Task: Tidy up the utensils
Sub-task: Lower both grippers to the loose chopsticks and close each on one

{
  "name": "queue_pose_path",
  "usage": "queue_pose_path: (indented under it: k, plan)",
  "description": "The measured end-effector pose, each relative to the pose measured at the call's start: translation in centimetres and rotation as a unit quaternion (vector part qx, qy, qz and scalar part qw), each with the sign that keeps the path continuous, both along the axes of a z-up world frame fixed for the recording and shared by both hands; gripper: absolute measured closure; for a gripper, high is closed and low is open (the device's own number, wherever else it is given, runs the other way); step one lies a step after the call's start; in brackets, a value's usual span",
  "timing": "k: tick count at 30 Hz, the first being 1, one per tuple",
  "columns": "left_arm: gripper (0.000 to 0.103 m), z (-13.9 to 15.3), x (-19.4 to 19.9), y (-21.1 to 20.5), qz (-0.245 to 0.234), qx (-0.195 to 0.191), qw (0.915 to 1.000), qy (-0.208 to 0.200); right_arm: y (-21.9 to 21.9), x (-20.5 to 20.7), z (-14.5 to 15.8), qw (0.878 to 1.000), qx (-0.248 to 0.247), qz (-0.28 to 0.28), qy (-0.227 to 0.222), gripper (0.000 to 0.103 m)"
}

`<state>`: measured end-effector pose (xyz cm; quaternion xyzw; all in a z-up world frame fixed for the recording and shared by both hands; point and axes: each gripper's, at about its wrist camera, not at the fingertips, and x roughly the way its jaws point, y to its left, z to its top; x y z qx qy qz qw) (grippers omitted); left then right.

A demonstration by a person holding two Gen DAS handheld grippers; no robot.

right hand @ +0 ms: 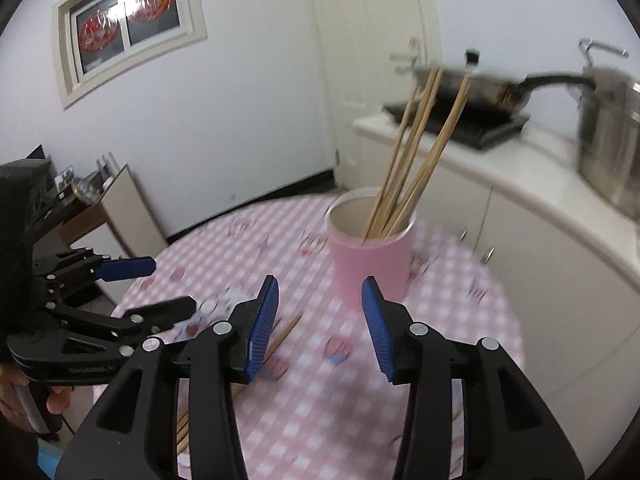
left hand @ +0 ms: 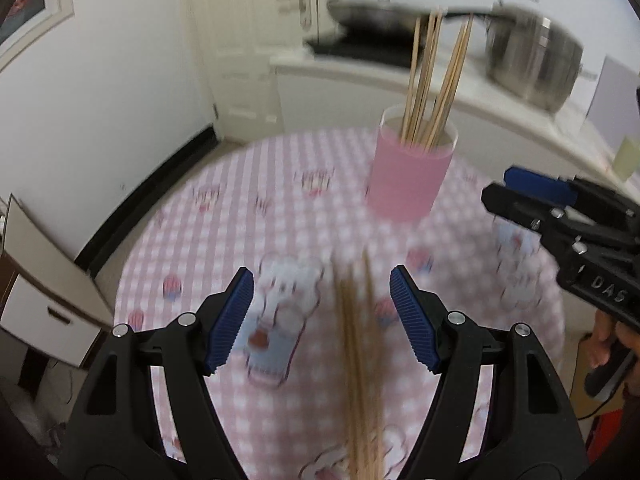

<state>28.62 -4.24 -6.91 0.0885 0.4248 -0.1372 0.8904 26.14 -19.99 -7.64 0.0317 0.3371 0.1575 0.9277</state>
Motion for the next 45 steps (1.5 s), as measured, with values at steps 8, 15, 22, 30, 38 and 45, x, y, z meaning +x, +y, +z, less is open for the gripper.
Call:
queue_pose_path:
  k: [8,15,22,30,38,45]
  plan:
    - [0.033,-4.6,0.6,1.3,0.017,0.001,0.9973,0.071,1.8,0.0,-3.0,0.998,-0.007,0.018,0.061,0.060]
    - [0.033,-7.2,1.7,1.0,0.022,0.007,0.9957,0.090,2.1,0.2,-4.8,0.996,-0.011,0.019,0.084,0.058]
    - [0.033,-8.8,2.8,0.8,0.023,0.014,0.9945,0.102,1.6,0.8,-6.2,0.995,-0.009,0.016,0.100,0.058]
    - [0.033,-9.1,3.4,1.1,0.020,0.001,0.9947,0.101,1.4,1.0,-6.8,0.994,-0.009,0.016,0.110,0.058]
    - [0.033,-9.0,3.4,1.4,0.028,0.004,0.9948,0.098,1.4,1.2,-6.9,0.993,-0.011,0.018,0.114,0.057]
    - [0.042,-9.8,3.8,0.5,0.023,0.012,0.9949,0.098,2.1,1.5,-7.0,0.992,-0.018,0.021,0.120,0.057]
